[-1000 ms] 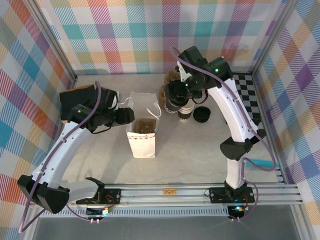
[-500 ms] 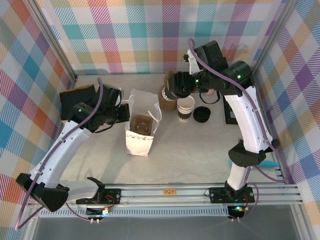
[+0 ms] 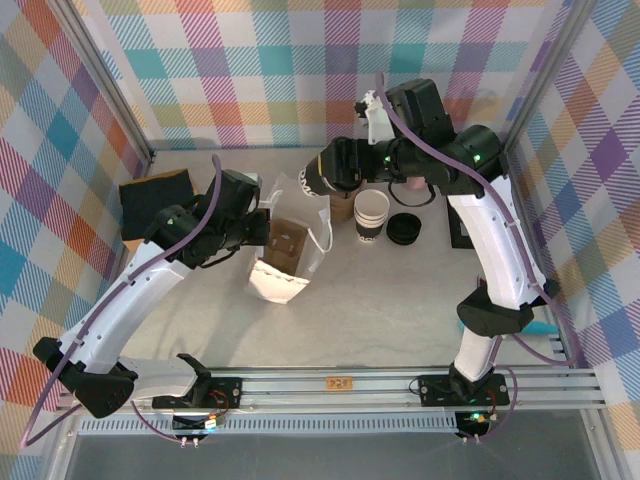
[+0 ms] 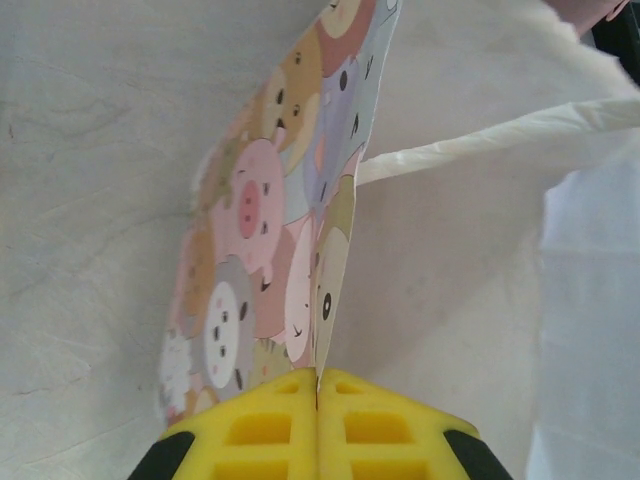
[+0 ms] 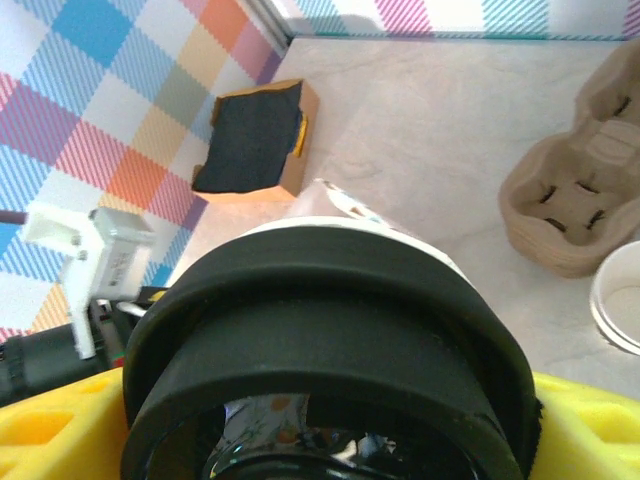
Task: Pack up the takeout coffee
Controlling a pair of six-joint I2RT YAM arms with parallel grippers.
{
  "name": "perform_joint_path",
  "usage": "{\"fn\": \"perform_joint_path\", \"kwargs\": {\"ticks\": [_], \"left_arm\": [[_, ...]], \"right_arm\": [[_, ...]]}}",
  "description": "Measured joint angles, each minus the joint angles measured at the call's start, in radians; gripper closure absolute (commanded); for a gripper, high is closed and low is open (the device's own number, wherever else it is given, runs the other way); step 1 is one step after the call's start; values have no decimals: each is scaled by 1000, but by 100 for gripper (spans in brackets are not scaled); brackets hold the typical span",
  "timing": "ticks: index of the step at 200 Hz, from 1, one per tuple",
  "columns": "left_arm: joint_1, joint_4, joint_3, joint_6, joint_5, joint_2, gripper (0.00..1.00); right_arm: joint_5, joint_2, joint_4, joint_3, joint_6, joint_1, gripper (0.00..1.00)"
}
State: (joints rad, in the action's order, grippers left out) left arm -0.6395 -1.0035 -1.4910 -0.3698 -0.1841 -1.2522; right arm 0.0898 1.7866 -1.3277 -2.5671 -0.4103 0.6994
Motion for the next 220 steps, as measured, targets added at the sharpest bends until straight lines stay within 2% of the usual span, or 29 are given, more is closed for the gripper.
{"fn": "perform_joint_path", "kwargs": {"ticks": [96,126,148,220], "left_arm": [[-52,3,10,-22,-27,-3,100],[-52,11,29,-41,-23,6,100],[-55,11,48,-55,-19,28,100],[-82,35,114,-63,-8,151,100]], "right_arm": [[13,-30,96,310,-31,71,22],[1,-32,117,334,-32,94,22],[-15,-36,132,352,-32,125,23],[-75,-113,171,583,-70,195,23]]}}
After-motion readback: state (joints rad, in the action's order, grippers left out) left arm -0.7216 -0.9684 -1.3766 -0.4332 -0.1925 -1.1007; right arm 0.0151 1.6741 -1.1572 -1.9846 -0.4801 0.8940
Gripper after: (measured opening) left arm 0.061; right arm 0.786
